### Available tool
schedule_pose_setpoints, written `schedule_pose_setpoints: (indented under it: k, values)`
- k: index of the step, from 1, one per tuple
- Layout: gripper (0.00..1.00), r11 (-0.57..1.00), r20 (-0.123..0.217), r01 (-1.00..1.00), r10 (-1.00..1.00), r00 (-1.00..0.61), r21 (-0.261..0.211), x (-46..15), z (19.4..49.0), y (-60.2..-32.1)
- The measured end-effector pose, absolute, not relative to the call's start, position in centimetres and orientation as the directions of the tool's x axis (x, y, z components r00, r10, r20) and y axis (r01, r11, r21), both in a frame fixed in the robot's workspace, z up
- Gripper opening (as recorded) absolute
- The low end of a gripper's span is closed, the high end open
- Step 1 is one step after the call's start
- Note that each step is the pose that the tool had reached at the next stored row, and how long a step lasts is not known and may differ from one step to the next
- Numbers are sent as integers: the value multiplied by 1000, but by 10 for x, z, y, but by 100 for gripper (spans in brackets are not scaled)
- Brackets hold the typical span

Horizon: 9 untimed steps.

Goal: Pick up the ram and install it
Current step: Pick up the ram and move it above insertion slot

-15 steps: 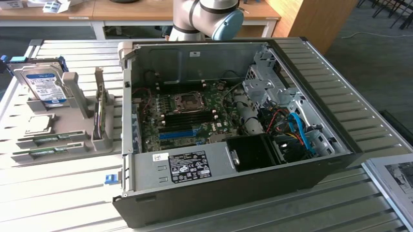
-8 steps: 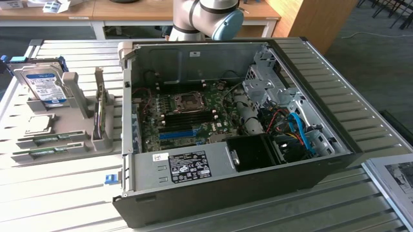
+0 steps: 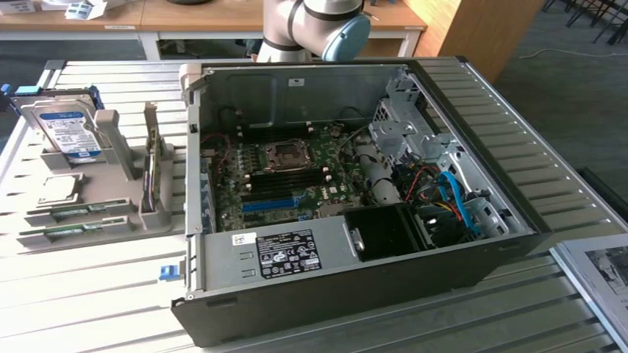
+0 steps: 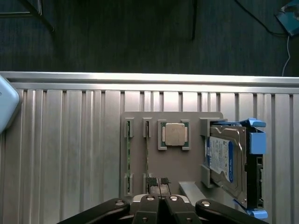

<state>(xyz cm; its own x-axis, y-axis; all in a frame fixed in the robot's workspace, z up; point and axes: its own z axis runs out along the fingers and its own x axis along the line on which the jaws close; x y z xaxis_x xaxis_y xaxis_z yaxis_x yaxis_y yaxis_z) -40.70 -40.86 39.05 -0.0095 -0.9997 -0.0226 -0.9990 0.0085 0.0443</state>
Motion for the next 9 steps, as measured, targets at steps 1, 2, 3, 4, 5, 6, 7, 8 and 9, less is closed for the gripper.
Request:
schedule_pose_setpoints:
  k: [1, 2, 3, 4, 5, 6, 7, 8, 9]
  values:
    - [10, 2, -23, -999, -1000, -3, 44, -407, 390, -409]
    - [10, -4, -23, -999, -1000, 3, 44, -407, 390, -409]
    - [10, -9, -23, -999, -1000, 8, 44, -407, 390, -409]
    - [10, -12, -23, -999, -1000, 11, 44, -407, 390, -409]
    - [10, -12, -23, -999, -1000, 11, 44, -407, 390, -409]
    - [10, -12, -23, -999, -1000, 11, 44, -407, 390, -409]
    - [10, -12, -23, -999, -1000, 11, 44, -407, 390, -409]
    - [10, -13, -23, -999, -1000, 12, 44, -407, 390, -409]
    - [10, -14, -23, -999, -1000, 13, 44, -407, 390, -409]
